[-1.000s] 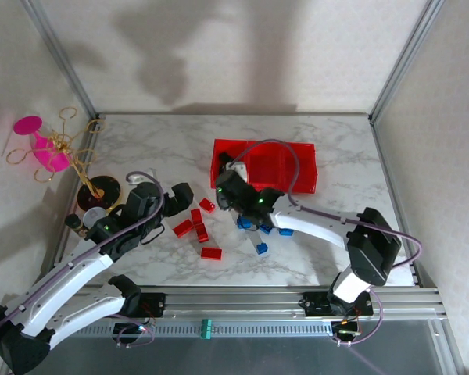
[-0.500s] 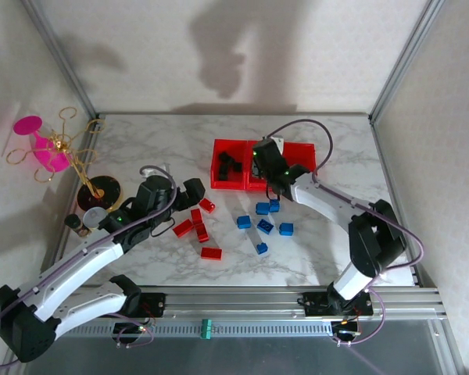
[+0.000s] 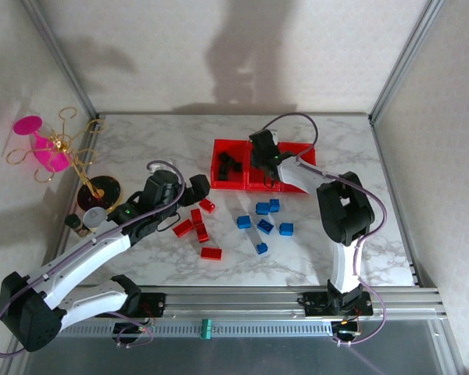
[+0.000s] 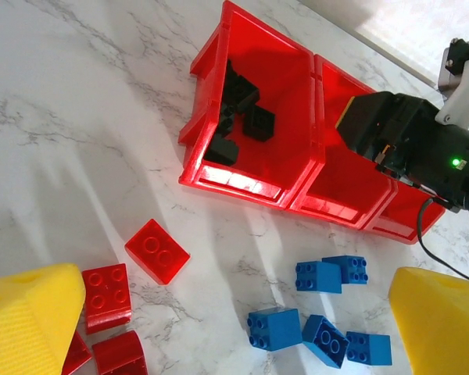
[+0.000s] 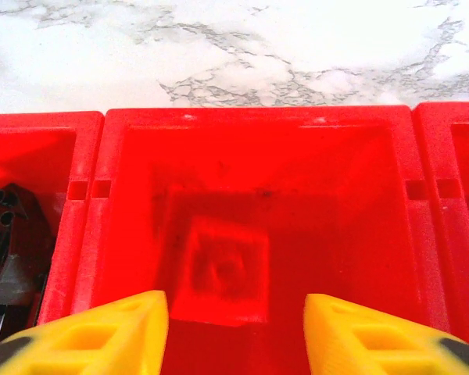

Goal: Sort the legos into containers by color
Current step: Place the lego in the container, then pick up the lego from the bottom-center of the table.

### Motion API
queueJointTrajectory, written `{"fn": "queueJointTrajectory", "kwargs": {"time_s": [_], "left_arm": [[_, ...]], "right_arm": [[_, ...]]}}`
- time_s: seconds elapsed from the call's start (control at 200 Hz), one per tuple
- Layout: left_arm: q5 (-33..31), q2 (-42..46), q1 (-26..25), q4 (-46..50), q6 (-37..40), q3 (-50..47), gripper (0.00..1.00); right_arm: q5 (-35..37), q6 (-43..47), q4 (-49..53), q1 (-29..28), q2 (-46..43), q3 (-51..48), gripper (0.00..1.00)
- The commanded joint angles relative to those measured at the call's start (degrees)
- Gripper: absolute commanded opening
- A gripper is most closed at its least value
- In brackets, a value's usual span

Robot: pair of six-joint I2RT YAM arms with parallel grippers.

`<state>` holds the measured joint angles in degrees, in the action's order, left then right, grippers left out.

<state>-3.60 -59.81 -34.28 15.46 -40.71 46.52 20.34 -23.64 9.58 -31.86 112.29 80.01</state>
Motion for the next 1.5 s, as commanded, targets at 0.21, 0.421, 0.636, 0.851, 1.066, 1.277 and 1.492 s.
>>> {"fn": "queueJointTrajectory", "kwargs": {"time_s": [0.21,0.421,0.636,0.851,1.066,1.277,1.492], "left_arm": [[0.0,2.7,0.0,2.4,0.8,1.0,1.0],[-1.3,5.6,0.0,6.1,0.9,0.5,1.0],[-1.8,9.0,0.0,9.8,0.0,-0.4,1.0],[-2.9,11.8,0.0,13.8,-2.1,-2.9,1.0],[-2.4,14.3,0.0,15.5,-4.4,-6.4,1.0],[-3.2,17.1,0.0,17.7,-6.6,-8.3,1.0],[-4.7,20.7,0.0,19.0,-8.2,-9.5,1.0]], "right_arm": [[-3.2,0.6,0.0,-1.0,-6.8,-2.0,0.6],[-3.3,0.2,0.5,-6.2,-14.2,-8.7,0.67],[-3.8,-0.1,1.5,-14.9,-19.8,-15.3,0.72],[-6.5,-3.9,1.2,-22.3,-23.8,-22.1,0.79],[-5.6,-5.5,0.5,-31.3,-26.1,-26.7,0.84],[-4.1,-5.0,-0.8,-39.8,-23.3,-28.8,0.86],[-6.0,-1.5,-3.9,-42.9,-19.0,-29.6,0.82]]}}
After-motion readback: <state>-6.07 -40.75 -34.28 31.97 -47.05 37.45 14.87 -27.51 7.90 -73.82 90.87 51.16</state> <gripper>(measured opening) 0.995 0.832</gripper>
